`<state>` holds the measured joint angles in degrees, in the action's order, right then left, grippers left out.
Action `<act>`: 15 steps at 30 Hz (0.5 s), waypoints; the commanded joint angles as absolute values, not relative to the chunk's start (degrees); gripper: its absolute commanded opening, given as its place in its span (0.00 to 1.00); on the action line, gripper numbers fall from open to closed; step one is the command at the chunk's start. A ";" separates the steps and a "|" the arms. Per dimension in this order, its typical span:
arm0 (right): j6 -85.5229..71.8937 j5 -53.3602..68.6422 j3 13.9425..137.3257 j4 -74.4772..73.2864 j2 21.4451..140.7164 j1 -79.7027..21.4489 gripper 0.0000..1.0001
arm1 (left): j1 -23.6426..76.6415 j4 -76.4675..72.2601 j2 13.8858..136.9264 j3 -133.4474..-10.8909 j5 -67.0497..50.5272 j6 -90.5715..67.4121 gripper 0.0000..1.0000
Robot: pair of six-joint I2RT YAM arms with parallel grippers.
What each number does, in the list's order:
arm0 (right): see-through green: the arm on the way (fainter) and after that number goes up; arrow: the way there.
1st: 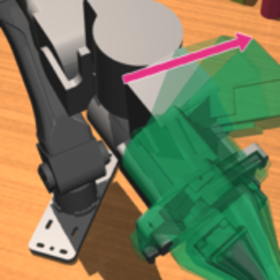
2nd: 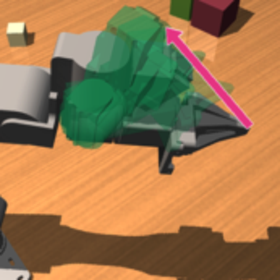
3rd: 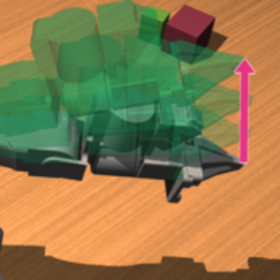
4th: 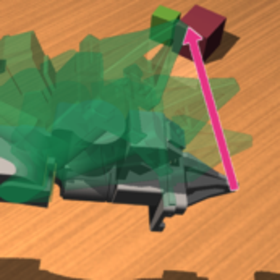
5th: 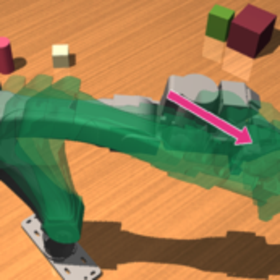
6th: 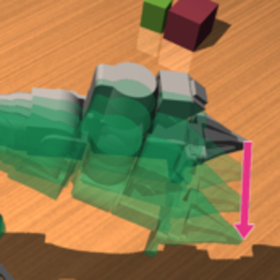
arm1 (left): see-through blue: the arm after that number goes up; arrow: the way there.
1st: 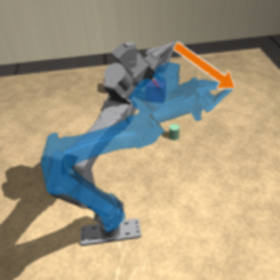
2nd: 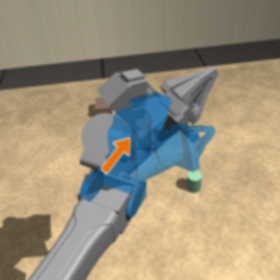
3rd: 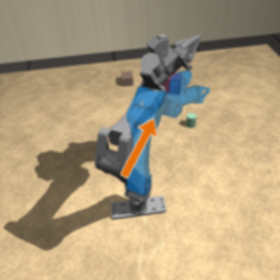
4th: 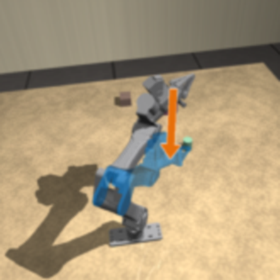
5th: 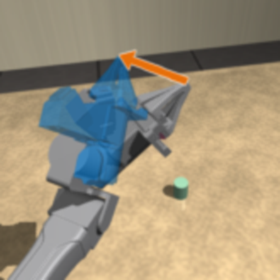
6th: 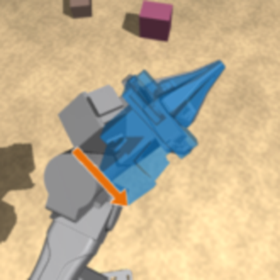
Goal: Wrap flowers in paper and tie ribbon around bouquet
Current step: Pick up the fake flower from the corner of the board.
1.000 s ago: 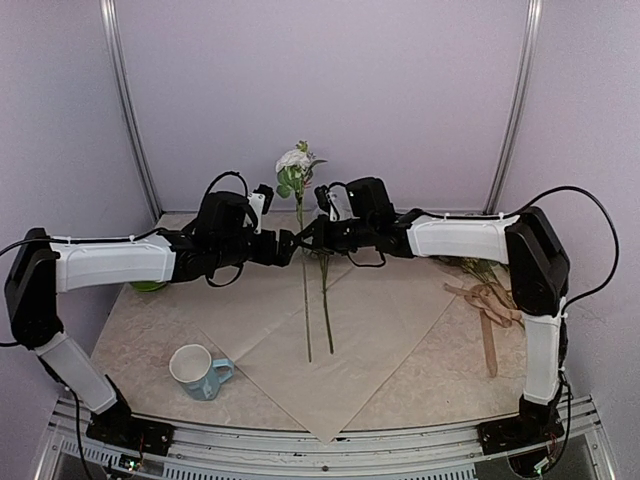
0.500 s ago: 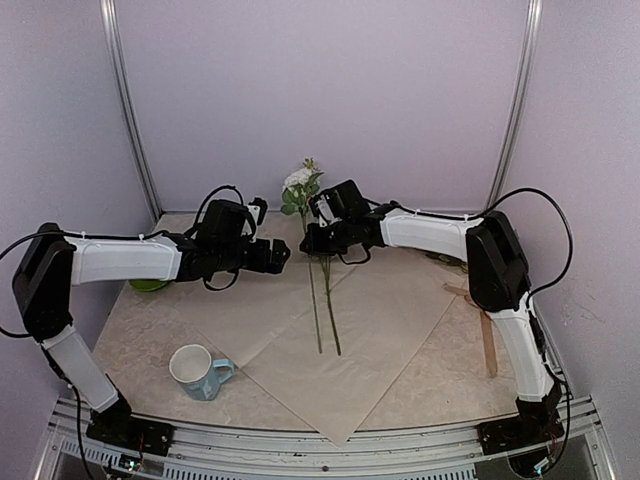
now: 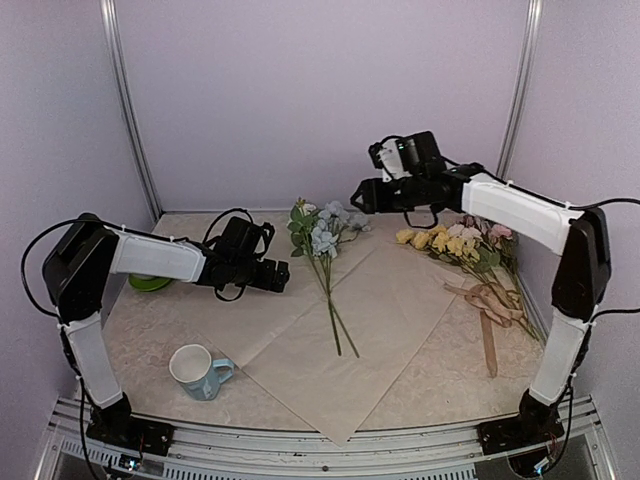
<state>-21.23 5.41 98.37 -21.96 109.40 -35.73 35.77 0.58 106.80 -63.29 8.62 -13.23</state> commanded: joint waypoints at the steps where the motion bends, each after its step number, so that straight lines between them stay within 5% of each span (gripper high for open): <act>1: -15.58 9.23 89.77 -27.57 99.44 -19.10 0.57 | 35.57 -0.70 105.03 -64.39 8.22 -11.67 0.99; 7: -8.84 -3.25 86.32 -40.74 104.11 -1.11 0.56 | 35.64 -0.21 102.87 -64.39 7.89 -11.16 0.99; 12: -7.28 -4.14 88.48 -44.06 110.44 5.57 0.71 | 35.92 0.62 100.52 -64.43 7.78 -10.52 0.99; 14: -6.50 -4.13 88.82 -44.14 112.36 6.93 0.68 | 36.03 1.27 99.45 -64.63 8.15 -10.37 0.99; 15: -6.01 -4.18 88.94 -43.99 113.16 7.43 0.58 | 36.20 1.43 98.87 -64.53 8.10 -10.26 0.99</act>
<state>-8.82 -3.09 88.09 -40.51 111.87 5.63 35.77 0.51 102.26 -63.29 7.97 -11.49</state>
